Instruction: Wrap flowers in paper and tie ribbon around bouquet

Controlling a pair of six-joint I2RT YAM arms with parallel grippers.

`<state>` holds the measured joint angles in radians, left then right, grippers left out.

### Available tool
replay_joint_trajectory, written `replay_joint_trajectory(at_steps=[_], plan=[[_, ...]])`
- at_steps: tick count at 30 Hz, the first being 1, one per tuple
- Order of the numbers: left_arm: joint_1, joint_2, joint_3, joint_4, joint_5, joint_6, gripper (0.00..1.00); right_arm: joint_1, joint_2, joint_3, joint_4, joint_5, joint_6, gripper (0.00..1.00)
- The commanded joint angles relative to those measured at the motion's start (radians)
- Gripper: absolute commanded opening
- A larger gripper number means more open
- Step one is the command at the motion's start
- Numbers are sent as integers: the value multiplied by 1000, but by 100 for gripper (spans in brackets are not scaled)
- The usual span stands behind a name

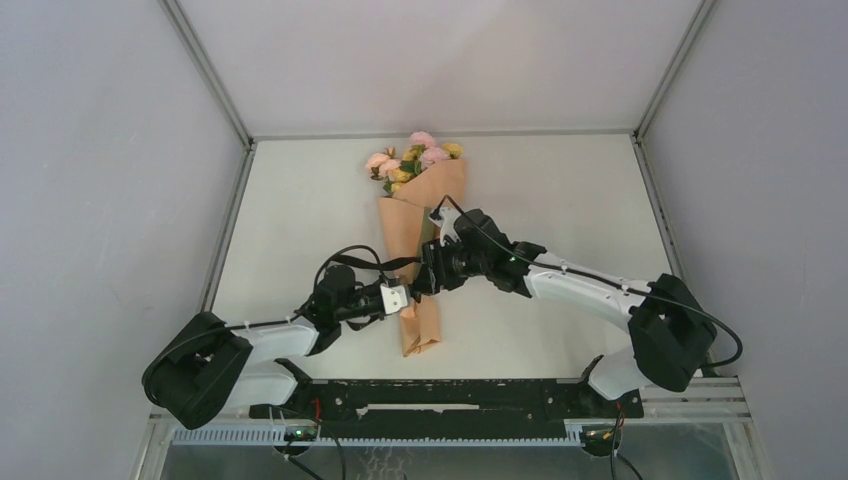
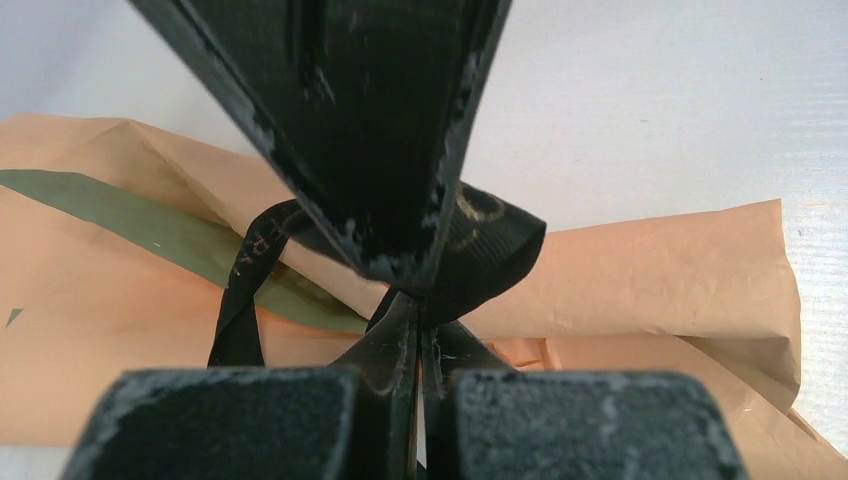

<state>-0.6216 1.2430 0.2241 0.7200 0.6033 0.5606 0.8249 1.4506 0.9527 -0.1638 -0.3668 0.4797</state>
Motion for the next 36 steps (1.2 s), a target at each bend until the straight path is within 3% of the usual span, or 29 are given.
replay_joint_trajectory(at_steps=[1,5,9,10,11,13,15,19,21,23,25,27,30,33,36], plan=[[-6,-15,9,10,-2,22,0,12,32,15,79,-18,46,49],[-7,-14,13,-2,-15,19,0,7,22,15,59,-30,34,1],[-7,-34,25,-26,-19,12,0,-14,-1,15,29,-21,11,0],[-6,-53,38,-53,-29,12,10,-22,-2,15,26,-19,5,0],[-5,-80,69,-110,-48,18,28,-30,-2,15,27,-23,2,0],[5,-135,147,-297,-75,69,54,-45,11,15,35,-33,-7,0],[54,-175,235,-489,-33,99,64,-56,22,15,42,-44,-14,0],[161,-167,463,-973,15,178,69,-69,24,15,52,-46,-27,0],[225,-113,547,-1140,-55,268,77,-70,20,15,48,-37,-35,0],[293,-19,594,-1256,-212,423,83,-70,17,14,41,-29,-46,0],[365,96,630,-1301,-410,524,86,-69,15,15,35,-25,-56,0],[423,183,679,-1328,-490,575,87,-70,12,15,32,-23,-66,0],[443,264,749,-1359,-525,589,87,-74,11,15,19,-15,-80,0],[446,373,828,-1391,-546,513,85,-79,14,14,16,-13,-84,0],[451,508,935,-1472,-565,451,72,-82,16,15,17,-16,-82,0]])
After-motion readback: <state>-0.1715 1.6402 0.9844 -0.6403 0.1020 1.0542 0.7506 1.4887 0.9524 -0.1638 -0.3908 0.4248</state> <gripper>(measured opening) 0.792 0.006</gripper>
